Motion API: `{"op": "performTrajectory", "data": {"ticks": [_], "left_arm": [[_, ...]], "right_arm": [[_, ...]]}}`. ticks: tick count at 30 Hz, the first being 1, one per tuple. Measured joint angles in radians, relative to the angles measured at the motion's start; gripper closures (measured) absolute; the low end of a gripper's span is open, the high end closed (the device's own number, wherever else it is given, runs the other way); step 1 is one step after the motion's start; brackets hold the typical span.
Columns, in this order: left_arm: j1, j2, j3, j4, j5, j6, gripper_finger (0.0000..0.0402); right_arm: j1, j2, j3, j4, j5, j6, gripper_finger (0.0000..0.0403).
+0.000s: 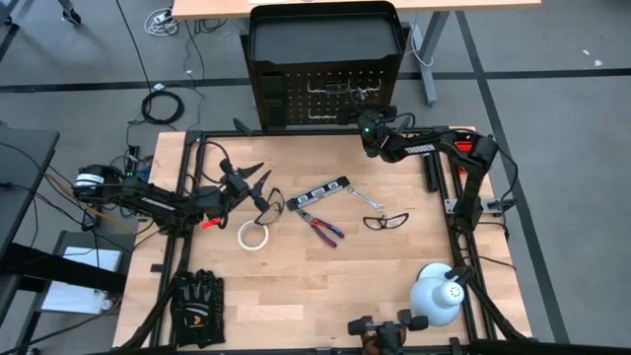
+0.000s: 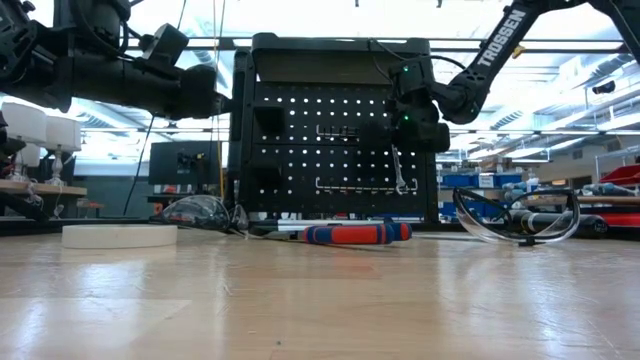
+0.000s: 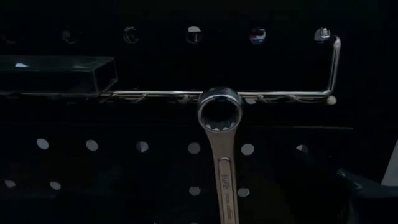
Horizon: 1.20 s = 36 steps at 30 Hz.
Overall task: Hang tools onto peg board
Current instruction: Unhang the silver wrench from the peg board
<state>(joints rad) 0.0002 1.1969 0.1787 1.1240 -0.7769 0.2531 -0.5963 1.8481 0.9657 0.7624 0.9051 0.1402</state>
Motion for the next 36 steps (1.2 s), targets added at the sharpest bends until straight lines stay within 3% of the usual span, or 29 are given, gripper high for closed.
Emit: {"op": "performTrajectory", "data": {"ticks": [16, 27, 36], "left_arm": [[0.000, 0.000, 0.000, -0.001, -0.004, 0.000, 0.0257], [0.000, 0.000, 0.000, -0.001, -0.004, 0.000, 0.0257], [0.000, 0.000, 0.000, -0.001, -0.003, 0.002, 0.0257]], "right_arm": [[-0.036, 0.000, 0.000, -0.026, -0.088, 0.052, 0.0257], [-0.037, -0.002, -0.001, -0.042, -0.091, 0.043, 0.0343], [-0.037, -0.004, -0.001, -0.058, -0.091, 0.043, 0.0347]]}}
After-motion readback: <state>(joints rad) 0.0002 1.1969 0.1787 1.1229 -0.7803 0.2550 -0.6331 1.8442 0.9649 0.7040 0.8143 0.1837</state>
